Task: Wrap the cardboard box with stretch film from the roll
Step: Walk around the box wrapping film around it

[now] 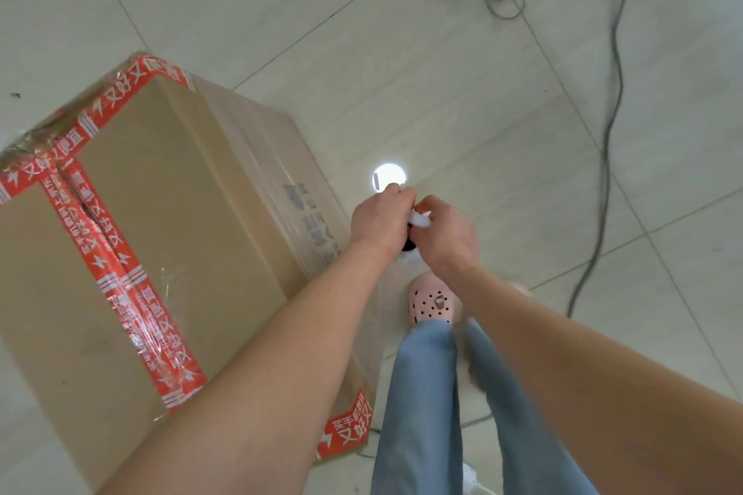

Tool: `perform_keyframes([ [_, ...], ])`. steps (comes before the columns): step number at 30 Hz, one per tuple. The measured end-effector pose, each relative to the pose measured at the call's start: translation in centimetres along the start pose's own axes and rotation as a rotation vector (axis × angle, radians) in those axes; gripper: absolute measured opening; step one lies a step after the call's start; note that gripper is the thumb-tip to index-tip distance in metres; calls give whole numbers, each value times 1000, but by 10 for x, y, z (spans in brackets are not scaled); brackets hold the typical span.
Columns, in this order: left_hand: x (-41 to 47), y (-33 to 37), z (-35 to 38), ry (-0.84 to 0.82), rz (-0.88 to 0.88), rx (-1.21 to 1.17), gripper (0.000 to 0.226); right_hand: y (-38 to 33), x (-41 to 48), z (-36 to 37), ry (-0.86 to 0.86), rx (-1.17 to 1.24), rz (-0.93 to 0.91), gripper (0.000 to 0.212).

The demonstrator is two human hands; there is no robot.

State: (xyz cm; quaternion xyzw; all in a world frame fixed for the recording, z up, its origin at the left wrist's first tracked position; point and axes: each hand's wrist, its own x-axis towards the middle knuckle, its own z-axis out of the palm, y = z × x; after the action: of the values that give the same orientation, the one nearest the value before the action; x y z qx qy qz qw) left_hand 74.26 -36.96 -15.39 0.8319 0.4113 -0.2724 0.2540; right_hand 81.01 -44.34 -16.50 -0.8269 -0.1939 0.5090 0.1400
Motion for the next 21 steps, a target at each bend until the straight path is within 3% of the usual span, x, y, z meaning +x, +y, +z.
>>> perform_keyframes([
  [6, 10, -6, -4, -1, -137, -157, 9, -15, 9, -13, -24, -137, -63, 30],
  [11, 11, -11, -13, 118, -509, -510, 5, -46, 26, -23, -22, -135, -154, 31],
  [15, 6, -26, -21, 108, -730, -613, 15, -66, 34, -25, -133, -116, -82, 39],
  [17, 7, -32, -25, 82, -683, -536, 20, -69, 35, -24, -157, -89, -71, 36],
  [21, 18, -33, -34, 109, -383, -256, 24, -72, 36, -22, -150, -103, -84, 32],
])
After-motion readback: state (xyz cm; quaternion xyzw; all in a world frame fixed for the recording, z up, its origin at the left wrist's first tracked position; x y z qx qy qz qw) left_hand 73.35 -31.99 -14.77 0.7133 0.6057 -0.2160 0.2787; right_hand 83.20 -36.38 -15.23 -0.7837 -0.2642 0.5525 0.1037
